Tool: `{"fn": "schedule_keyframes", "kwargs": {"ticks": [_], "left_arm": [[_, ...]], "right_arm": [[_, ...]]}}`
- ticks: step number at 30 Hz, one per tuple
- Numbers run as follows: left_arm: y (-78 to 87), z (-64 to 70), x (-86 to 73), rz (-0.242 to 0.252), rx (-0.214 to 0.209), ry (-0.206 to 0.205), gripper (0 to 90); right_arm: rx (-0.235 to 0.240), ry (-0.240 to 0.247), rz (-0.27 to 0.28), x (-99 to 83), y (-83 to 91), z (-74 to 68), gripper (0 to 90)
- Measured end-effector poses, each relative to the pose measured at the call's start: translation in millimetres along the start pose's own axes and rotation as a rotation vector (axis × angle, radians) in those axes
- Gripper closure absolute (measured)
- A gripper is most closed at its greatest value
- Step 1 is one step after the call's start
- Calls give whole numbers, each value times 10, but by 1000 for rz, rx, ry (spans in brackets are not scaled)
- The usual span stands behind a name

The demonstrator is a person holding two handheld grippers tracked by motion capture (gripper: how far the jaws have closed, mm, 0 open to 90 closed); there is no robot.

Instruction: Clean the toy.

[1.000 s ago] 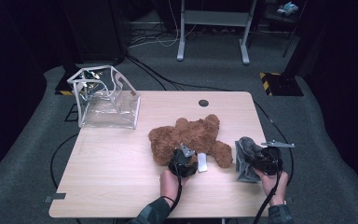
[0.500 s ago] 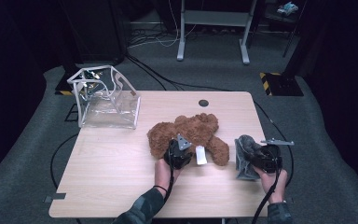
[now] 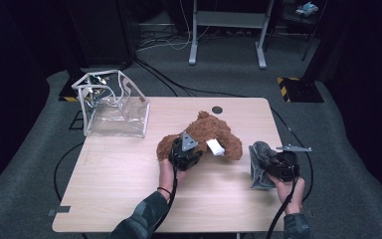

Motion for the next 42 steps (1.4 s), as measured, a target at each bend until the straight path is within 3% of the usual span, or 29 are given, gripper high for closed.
{"fn": "schedule_keyframes", "kwargs": {"ticks": [9,13,16,19,22,25,29,32,33,34,35,39,42], "left_arm": [[277,72,320,99,-44,-7,769],[440,155,454,142,-108,8,768],[411,112,412,120,-140,31,765],[248,-45,281,62,-138,61,753],[81,-253,130,-7,-101,71,732],[35,-370,110,-4,-82,88,710],[-18,-502,86,-33,-21,73,546],[9,-549,78,-31,42,86,398],[53,-575,87,-23,85,82,366],[53,-575,87,-23,85,82,319],[67,-580,88,-22,96,80,319],[132,-678,42,-33,209,67,280],[122,-844,-52,-60,271,106,266]], "right_arm": [[-8,3,19,86,67,19,732],[-18,-3,28,119,111,38,732],[-27,-4,32,119,126,60,731],[-30,-7,18,89,103,61,730],[-23,2,6,61,56,43,727],[-17,5,-1,48,26,22,726],[-10,11,-12,33,-29,-11,722],[-7,10,-18,22,-40,-26,720],[-6,9,-18,19,-45,-30,720],[-6,9,-18,19,-45,-30,720],[-7,14,-21,14,-53,-28,720],[-5,8,-18,20,-55,-32,718],[4,6,-21,26,-63,-61,717]]}}
Point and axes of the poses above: each handheld gripper's, and its own axes: y roughly backward along the jaws, x roughly out of its top, z roughly to its right, the point moved 10 cm from there along -y, roughly forward along the jaws, and after that the axes turned 2 degrees about -x, right-handed, at the moved point
